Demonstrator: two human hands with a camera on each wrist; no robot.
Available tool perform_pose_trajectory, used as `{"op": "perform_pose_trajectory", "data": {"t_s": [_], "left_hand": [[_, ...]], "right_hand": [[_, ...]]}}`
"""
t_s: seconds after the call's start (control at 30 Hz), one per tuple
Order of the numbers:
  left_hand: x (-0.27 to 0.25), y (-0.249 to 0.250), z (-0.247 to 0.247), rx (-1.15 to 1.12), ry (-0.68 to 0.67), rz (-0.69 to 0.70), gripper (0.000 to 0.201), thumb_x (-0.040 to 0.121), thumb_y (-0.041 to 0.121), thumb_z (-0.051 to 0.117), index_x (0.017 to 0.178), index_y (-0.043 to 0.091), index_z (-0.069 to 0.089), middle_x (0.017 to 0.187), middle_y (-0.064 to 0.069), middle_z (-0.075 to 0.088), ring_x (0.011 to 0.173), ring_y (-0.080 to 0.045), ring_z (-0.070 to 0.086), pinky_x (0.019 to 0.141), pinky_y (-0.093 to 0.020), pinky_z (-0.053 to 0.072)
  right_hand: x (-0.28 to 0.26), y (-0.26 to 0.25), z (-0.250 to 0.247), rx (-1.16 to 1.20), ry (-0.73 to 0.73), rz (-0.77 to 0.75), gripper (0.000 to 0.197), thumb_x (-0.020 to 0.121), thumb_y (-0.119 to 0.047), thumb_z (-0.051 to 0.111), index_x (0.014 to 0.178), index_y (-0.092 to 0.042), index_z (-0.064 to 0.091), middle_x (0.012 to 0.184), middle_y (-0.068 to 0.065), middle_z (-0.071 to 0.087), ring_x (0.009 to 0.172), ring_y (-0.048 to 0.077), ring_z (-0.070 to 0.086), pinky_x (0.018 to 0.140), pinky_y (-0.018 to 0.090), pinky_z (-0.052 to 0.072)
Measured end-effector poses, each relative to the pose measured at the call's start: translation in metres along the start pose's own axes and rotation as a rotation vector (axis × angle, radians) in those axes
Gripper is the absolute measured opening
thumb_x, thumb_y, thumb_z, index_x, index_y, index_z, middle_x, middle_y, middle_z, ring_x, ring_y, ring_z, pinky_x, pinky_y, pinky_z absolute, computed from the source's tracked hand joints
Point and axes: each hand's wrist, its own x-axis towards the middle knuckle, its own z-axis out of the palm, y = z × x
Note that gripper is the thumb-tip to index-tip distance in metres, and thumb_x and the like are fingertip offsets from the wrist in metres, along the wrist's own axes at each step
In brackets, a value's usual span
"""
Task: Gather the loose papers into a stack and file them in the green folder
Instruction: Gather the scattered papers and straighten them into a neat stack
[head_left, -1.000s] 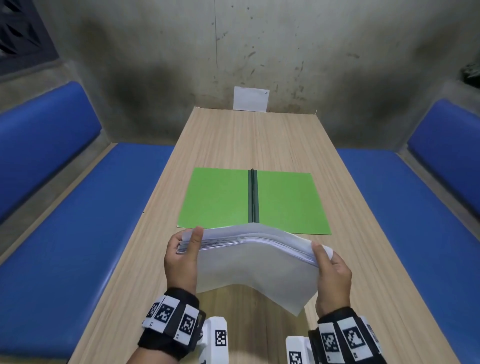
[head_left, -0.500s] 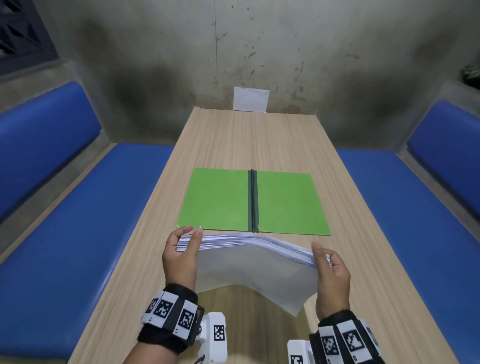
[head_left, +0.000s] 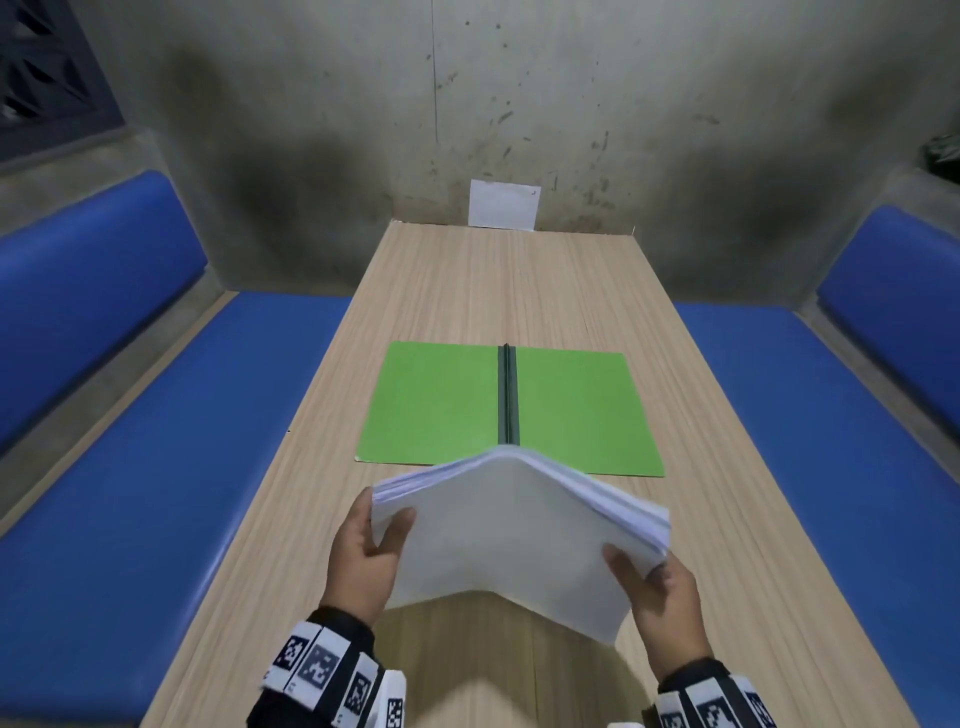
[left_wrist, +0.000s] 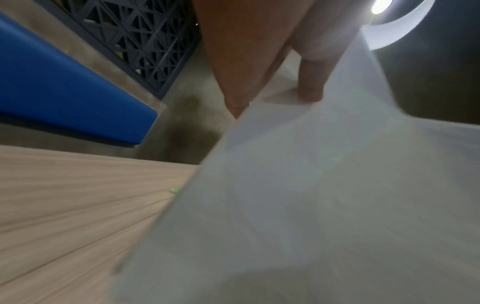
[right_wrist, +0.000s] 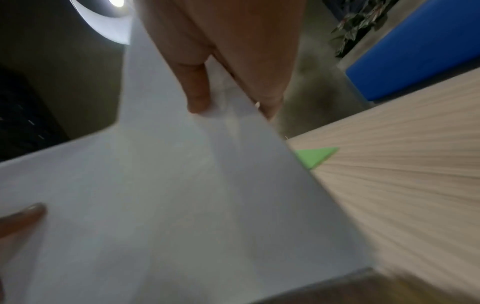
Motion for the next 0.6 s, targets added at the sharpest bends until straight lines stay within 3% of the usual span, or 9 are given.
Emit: {"op": "perform_pose_trajectory", "data": {"t_s": [0.03, 0.1, 0.2, 0.23, 0.3, 0.33, 0.4, 0.5, 0.6], "left_hand": [[-0.005, 0.005, 0.002, -0.024, 0.03, 0.015, 0.061, 0.078, 0.029, 0.064, 0.133, 0.011, 0.044, 0.139, -0.017, 0.05, 0.133, -0.029, 0.042, 0.112, -0.044, 0.034], [-0.016, 0.011, 0.004, -0.124, 0.105, 0.035, 0.062, 0.08, 0.03, 0.065, 0.136, 0.013, 0.042, 0.143, -0.016, 0.046, 0.135, -0.025, 0.039, 0.114, -0.038, 0.028], [-0.033, 0.015, 0.005, -0.074, 0.109, 0.142, 0.072, 0.062, 0.064, 0.068, 0.122, 0.028, 0.052, 0.129, -0.01, 0.057, 0.123, -0.022, 0.051, 0.11, -0.042, 0.035], [-0.035, 0.013, 0.005, -0.049, 0.092, 0.176, 0.064, 0.057, 0.067, 0.067, 0.114, 0.039, 0.054, 0.123, -0.003, 0.06, 0.118, -0.018, 0.054, 0.107, -0.041, 0.039], [-0.036, 0.006, 0.007, -0.031, 0.041, 0.208, 0.053, 0.053, 0.075, 0.062, 0.101, 0.056, 0.053, 0.118, 0.011, 0.061, 0.115, -0.006, 0.054, 0.102, -0.029, 0.042], [-0.035, 0.003, 0.008, -0.034, 0.035, 0.214, 0.056, 0.051, 0.08, 0.059, 0.101, 0.056, 0.053, 0.116, 0.014, 0.062, 0.114, -0.002, 0.053, 0.103, -0.027, 0.041], [-0.033, 0.002, 0.009, -0.071, 0.048, 0.212, 0.069, 0.05, 0.085, 0.055, 0.107, 0.045, 0.055, 0.113, 0.019, 0.064, 0.116, -0.007, 0.053, 0.107, -0.038, 0.038], [-0.029, 0.006, 0.011, -0.127, 0.095, 0.164, 0.068, 0.052, 0.082, 0.057, 0.105, 0.038, 0.058, 0.117, 0.015, 0.063, 0.118, -0.02, 0.053, 0.105, -0.043, 0.039], [-0.021, 0.01, 0.013, -0.151, 0.164, 0.091, 0.029, 0.073, 0.052, 0.066, 0.099, 0.037, 0.063, 0.121, 0.001, 0.063, 0.12, -0.023, 0.053, 0.106, -0.046, 0.039]], "right_hand": [[0.0, -0.008, 0.002, 0.029, 0.008, -0.008, 0.007, 0.08, -0.009, 0.065, 0.078, -0.016, 0.065, 0.06, -0.009, 0.072, 0.067, 0.017, 0.063, 0.052, 0.011, 0.05], [-0.001, -0.024, 0.006, 0.065, -0.009, -0.064, 0.016, 0.082, -0.001, 0.061, 0.082, -0.017, 0.066, 0.066, -0.012, 0.074, 0.064, 0.004, 0.065, 0.059, 0.015, 0.052], [-0.007, -0.031, 0.009, 0.066, -0.052, -0.121, 0.024, 0.077, -0.003, 0.067, 0.094, -0.021, 0.065, 0.081, -0.014, 0.075, 0.075, -0.002, 0.068, 0.068, 0.013, 0.054], [-0.008, -0.028, 0.01, 0.066, -0.056, -0.123, 0.028, 0.075, -0.009, 0.072, 0.099, -0.022, 0.063, 0.087, -0.009, 0.075, 0.083, 0.002, 0.068, 0.071, 0.016, 0.055], [-0.009, -0.019, 0.011, 0.052, -0.027, -0.116, 0.044, 0.066, -0.04, 0.077, 0.103, -0.025, 0.058, 0.096, -0.006, 0.067, 0.094, 0.01, 0.064, 0.07, 0.016, 0.052], [-0.009, -0.017, 0.012, 0.053, 0.01, -0.109, 0.058, 0.058, -0.06, 0.071, 0.102, -0.025, 0.057, 0.097, -0.003, 0.064, 0.091, 0.005, 0.064, 0.066, 0.013, 0.05], [-0.006, -0.019, 0.015, 0.102, 0.069, -0.079, 0.089, 0.044, -0.087, 0.054, 0.1, -0.018, 0.057, 0.091, 0.0, 0.062, 0.072, -0.006, 0.061, 0.061, 0.014, 0.047], [0.001, -0.023, 0.018, 0.127, 0.144, -0.012, 0.097, 0.037, -0.093, 0.048, 0.091, -0.013, 0.059, 0.084, 0.004, 0.061, 0.071, 0.01, 0.059, 0.062, 0.026, 0.042], [0.008, -0.019, 0.023, 0.143, 0.228, 0.024, 0.088, 0.048, -0.082, 0.059, 0.102, -0.012, 0.059, 0.096, 0.008, 0.061, 0.086, 0.024, 0.055, 0.076, 0.038, 0.044]]}}
